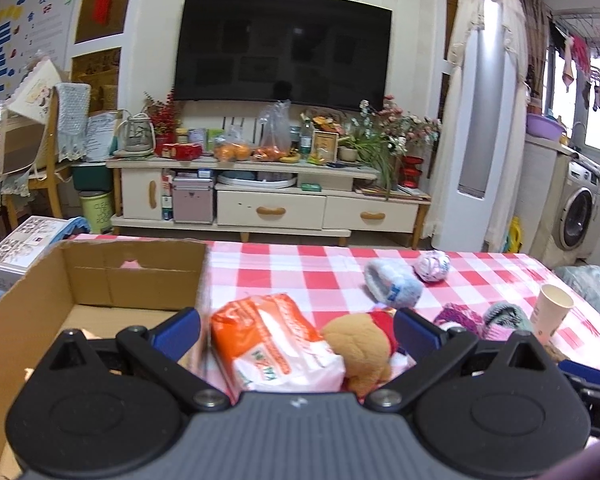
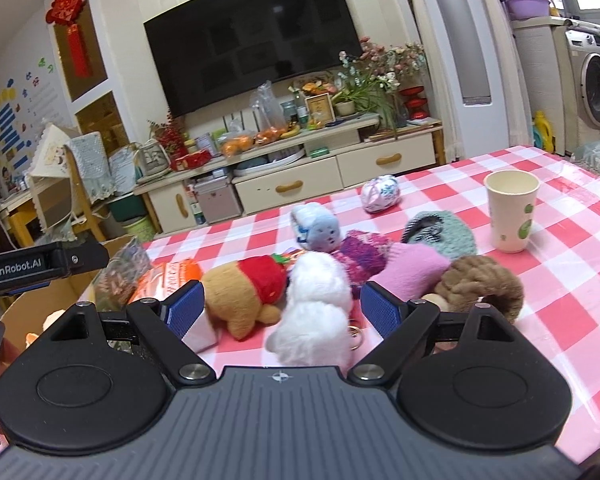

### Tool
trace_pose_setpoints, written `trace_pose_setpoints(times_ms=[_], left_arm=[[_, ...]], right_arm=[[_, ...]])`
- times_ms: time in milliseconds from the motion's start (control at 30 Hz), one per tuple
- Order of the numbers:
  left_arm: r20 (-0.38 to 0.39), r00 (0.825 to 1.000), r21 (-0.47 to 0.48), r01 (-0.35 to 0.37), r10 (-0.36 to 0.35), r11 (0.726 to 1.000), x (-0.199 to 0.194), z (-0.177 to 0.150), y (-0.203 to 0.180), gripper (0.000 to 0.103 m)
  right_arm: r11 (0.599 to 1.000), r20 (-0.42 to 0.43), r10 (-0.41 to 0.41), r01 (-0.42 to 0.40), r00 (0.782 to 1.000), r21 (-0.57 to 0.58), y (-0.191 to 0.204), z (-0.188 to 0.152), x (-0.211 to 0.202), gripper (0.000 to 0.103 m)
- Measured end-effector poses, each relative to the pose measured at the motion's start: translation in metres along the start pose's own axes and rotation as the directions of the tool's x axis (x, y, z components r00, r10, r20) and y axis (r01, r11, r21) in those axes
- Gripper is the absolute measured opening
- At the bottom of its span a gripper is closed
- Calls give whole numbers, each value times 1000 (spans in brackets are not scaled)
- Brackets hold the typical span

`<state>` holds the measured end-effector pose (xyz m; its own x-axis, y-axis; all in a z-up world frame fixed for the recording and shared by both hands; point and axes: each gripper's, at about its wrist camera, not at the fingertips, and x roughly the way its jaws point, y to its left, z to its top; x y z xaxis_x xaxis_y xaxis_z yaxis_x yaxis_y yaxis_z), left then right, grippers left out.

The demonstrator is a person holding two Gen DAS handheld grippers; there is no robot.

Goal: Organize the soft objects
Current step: 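Move the right tool to the brown fuzzy plush while the left tool approaches a white pompom plush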

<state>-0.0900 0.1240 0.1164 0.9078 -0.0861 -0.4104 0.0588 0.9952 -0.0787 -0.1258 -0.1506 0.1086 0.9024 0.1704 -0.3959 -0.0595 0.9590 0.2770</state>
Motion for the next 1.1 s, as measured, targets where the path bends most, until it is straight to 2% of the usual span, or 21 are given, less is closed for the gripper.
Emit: trace_pose_setpoints(times_ms=[667, 1100], left_arm=[[-63, 994, 118, 101, -94, 988, 20, -16, -61, 102], [-153, 974, 217, 200, -169, 955, 38, -37, -111, 102]], right_arm=[[993, 32, -104, 102, 994, 56, -24, -1, -14, 103], [976, 41, -206, 202, 978, 83, -55, 3, -13, 103]])
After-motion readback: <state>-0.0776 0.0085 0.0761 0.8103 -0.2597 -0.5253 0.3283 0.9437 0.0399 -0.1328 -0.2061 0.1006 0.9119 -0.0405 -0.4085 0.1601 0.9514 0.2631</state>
